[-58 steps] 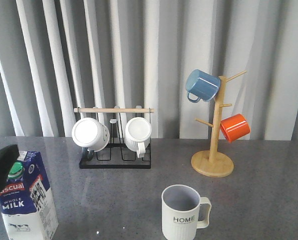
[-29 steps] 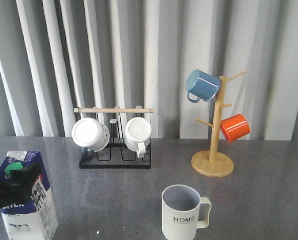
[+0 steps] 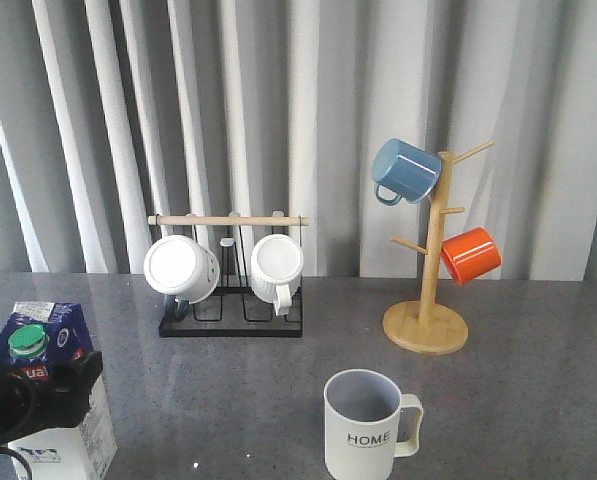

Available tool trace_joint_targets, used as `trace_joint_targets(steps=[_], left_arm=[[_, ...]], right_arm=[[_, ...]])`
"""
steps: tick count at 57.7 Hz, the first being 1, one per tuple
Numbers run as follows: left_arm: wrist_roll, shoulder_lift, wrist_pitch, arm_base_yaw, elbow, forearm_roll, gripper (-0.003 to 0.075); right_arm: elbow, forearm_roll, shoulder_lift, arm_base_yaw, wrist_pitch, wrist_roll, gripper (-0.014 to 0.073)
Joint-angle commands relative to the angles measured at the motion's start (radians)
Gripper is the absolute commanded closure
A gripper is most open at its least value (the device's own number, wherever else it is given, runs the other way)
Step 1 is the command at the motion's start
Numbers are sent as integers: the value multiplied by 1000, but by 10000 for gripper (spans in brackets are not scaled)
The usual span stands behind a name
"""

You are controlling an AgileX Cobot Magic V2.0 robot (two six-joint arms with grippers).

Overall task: Place milk next to cup
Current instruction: 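Lower the left gripper onto the Pascual milk carton and grasp its top, then lift the milk carton with the left gripper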

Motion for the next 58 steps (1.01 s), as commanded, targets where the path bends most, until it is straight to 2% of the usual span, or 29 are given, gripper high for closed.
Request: trace_joint_targets(steps=[1,9,20,31,42,58], left_arm=[[-11,-3,-116,-6,-26,-39,52],[-10,10,-122,-6,-26,-85,169],[-10,11,-105,-6,-26,-85,387],[-11,11,-108,-6,-26,-85,542],[-11,11,-108,-6,-26,-85,616],[-12,11,-108,-6,-26,-85,627]], right_arm=[[-29,0,1,-8,-70,-6,602],[-29,0,1,-8,-70,-6,602],[-29,0,1,-8,-70,-6,602],[-29,0,1,-8,-69,-6,602],[-29,0,1,-8,-69,-6,602],[-29,0,1,-8,-69,-6,602]])
